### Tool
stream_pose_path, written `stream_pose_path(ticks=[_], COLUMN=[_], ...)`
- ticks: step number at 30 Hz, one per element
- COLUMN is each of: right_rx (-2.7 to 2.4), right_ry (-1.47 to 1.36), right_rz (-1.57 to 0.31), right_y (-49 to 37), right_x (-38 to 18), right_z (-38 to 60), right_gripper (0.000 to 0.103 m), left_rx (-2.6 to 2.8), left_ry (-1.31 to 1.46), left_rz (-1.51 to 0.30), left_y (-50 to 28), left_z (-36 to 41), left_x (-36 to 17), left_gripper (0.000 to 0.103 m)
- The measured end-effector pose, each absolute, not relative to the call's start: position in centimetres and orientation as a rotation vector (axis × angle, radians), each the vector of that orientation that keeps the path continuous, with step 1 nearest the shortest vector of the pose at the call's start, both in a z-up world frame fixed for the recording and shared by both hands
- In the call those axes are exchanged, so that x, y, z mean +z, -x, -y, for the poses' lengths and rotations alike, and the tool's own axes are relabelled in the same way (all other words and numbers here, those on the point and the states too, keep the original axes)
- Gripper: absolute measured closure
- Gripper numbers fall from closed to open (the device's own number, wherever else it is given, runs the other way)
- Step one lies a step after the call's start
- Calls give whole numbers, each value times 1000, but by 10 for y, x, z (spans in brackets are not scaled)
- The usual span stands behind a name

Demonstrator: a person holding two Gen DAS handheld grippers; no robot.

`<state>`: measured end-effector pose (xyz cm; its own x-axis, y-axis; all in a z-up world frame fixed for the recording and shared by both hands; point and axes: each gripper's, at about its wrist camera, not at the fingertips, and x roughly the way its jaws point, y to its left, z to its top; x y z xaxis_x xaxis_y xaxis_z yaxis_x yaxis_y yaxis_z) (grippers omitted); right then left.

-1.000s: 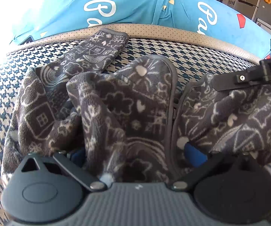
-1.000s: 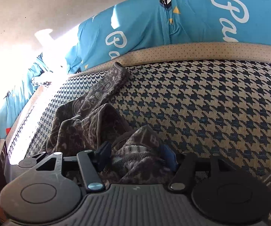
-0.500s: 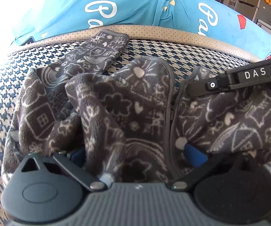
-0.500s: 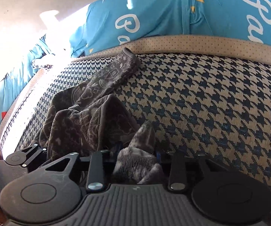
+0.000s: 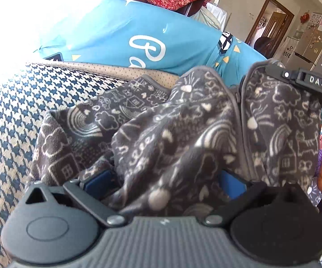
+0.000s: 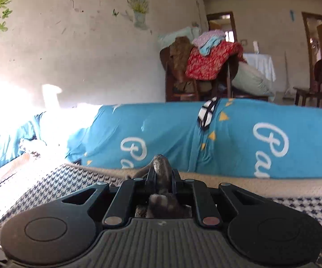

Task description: Fold clothes

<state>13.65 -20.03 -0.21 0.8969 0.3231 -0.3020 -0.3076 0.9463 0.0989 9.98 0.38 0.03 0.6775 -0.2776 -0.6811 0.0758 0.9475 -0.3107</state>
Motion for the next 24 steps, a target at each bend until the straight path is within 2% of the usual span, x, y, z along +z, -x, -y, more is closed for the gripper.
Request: stream_pose_path(ticks=[4,13,17,19,24], right_rx=[198,46,33,-15,3], right_ry=[-65,-103,-147,-191,-236], right_rz=[-224,-207,-329,-391,-398], right_y=[-150,-191,-211,-214,-202], right_x=[8,2,-16,-29,-26], right_z=[204,212,219,227,239], right_gripper=[94,94,91,81,80], left_rx=[-213,-192,-153,-137,-75], left_ry=[230,222,300,359,424], left_rz=[-789,-822,-879,-884,-858], left_y=[-98,-102,-109,-113,-118], left_z=[4,6,-8,-18,-38], left_x=[2,-4,-14,-15,-13], left_gripper=[0,0,0,0,0])
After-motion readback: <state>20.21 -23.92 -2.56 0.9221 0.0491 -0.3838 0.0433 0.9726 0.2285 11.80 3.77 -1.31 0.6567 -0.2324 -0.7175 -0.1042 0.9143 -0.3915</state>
